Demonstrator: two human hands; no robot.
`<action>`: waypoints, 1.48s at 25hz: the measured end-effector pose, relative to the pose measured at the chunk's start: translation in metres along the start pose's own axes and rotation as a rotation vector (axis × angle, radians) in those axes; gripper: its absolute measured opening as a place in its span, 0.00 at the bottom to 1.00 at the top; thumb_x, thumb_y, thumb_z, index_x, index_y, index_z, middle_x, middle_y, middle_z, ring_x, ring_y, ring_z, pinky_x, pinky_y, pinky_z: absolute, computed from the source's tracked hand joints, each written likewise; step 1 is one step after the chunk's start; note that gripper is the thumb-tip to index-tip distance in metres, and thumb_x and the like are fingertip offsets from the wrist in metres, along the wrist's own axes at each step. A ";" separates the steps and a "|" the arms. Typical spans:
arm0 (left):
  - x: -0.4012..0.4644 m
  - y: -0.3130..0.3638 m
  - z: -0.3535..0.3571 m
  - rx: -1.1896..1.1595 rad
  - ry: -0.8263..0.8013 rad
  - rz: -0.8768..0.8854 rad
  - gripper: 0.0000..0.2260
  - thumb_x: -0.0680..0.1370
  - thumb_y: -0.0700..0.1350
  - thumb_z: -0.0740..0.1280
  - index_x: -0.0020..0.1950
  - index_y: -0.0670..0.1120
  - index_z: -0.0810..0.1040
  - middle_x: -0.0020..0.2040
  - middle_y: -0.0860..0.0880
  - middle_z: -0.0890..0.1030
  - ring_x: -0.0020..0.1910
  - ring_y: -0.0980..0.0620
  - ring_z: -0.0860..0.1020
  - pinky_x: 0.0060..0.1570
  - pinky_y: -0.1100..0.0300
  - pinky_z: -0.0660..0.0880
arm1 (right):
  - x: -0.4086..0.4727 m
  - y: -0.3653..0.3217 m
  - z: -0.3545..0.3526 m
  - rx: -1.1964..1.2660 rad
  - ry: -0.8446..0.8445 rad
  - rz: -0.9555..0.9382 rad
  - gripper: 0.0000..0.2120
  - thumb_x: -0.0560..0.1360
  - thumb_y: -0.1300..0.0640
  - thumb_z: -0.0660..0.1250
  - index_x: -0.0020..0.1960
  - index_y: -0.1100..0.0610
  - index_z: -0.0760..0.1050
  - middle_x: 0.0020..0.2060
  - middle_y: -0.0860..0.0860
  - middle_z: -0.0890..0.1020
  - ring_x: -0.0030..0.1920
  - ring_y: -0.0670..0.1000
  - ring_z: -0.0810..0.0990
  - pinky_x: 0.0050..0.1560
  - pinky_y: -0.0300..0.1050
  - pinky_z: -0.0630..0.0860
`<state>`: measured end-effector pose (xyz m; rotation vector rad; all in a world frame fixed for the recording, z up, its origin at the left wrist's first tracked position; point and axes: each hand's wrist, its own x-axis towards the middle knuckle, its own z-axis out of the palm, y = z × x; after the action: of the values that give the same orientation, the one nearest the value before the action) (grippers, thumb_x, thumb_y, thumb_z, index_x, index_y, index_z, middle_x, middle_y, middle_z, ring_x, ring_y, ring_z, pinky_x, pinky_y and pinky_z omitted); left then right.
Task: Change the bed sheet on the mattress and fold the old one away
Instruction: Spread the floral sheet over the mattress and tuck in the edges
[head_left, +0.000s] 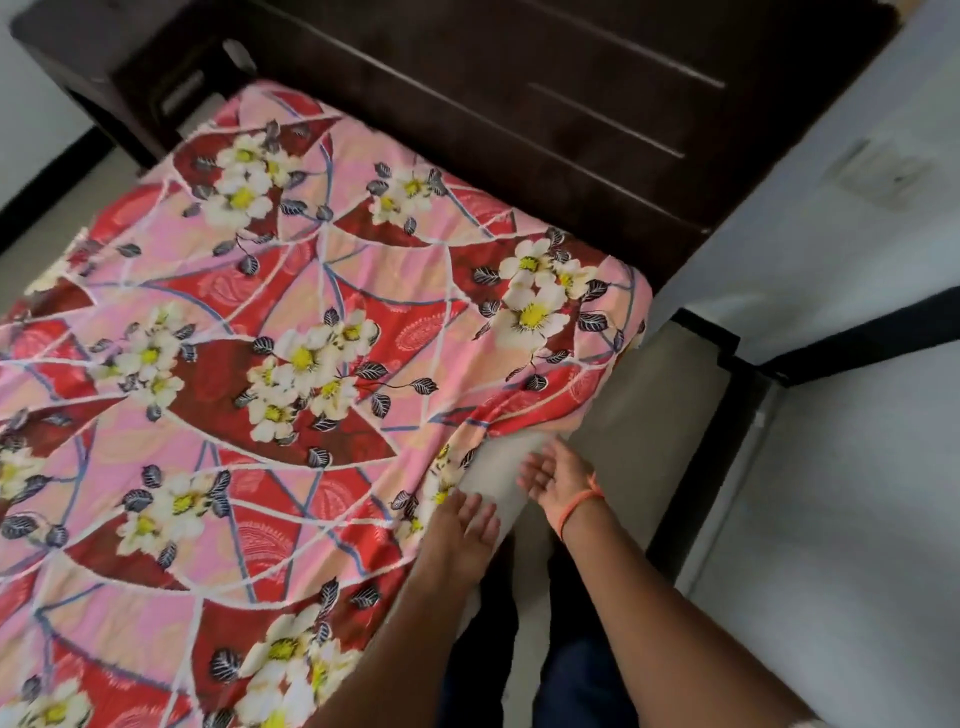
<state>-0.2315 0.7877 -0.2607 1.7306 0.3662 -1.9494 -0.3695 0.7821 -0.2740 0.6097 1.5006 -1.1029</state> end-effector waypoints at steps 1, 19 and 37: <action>0.009 0.005 0.011 -0.055 0.030 -0.003 0.12 0.84 0.48 0.58 0.53 0.41 0.75 0.50 0.46 0.78 0.50 0.48 0.78 0.52 0.56 0.73 | 0.017 -0.012 0.009 -0.016 0.018 -0.004 0.20 0.81 0.48 0.60 0.35 0.58 0.67 0.18 0.50 0.72 0.17 0.47 0.70 0.30 0.42 0.68; 0.045 0.005 0.084 -0.277 0.202 0.122 0.04 0.80 0.41 0.62 0.48 0.44 0.76 0.45 0.46 0.80 0.40 0.51 0.79 0.39 0.62 0.77 | 0.091 -0.057 -0.017 0.208 -0.045 -0.001 0.13 0.82 0.56 0.58 0.64 0.49 0.73 0.49 0.51 0.85 0.46 0.51 0.85 0.40 0.50 0.82; 0.019 -0.124 -0.086 -0.244 0.764 -0.301 0.13 0.83 0.43 0.52 0.40 0.43 0.65 0.35 0.42 0.76 0.26 0.49 0.71 0.26 0.64 0.67 | 0.105 -0.053 -0.063 -0.652 0.477 -0.291 0.34 0.75 0.47 0.68 0.74 0.59 0.60 0.71 0.61 0.63 0.69 0.61 0.66 0.60 0.48 0.65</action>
<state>-0.2257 0.9320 -0.3086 2.2838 1.1297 -1.2557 -0.4693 0.7944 -0.3609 0.1969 2.2806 -0.6219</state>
